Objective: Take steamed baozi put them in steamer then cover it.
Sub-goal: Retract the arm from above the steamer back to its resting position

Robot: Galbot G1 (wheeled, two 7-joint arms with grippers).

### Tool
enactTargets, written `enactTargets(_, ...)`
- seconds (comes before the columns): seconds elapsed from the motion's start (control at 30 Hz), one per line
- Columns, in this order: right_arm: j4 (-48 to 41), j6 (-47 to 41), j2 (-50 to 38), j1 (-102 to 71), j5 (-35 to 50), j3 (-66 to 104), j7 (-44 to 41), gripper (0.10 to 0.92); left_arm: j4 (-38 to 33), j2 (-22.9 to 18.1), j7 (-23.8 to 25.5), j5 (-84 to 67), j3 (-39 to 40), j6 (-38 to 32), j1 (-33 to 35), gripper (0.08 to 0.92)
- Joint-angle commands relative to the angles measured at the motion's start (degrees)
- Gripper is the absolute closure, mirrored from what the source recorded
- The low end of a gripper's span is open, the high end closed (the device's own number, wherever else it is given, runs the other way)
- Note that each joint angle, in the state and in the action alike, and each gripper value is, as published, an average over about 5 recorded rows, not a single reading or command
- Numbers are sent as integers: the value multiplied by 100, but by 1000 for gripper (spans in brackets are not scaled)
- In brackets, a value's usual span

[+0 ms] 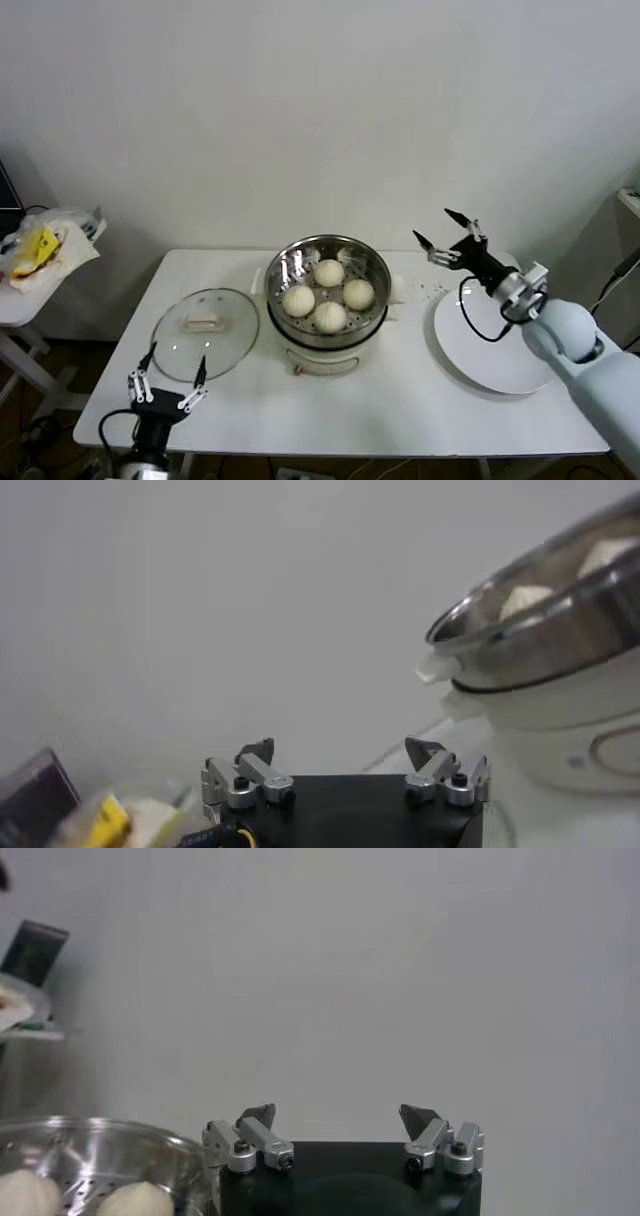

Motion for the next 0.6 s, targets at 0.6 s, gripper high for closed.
enactTargets(0.6, 526, -308, 2516, -3088, -1131, 2964, -161, 203, 2737, 1132, 439, 4714, 1207, 1618, -2551, 177)
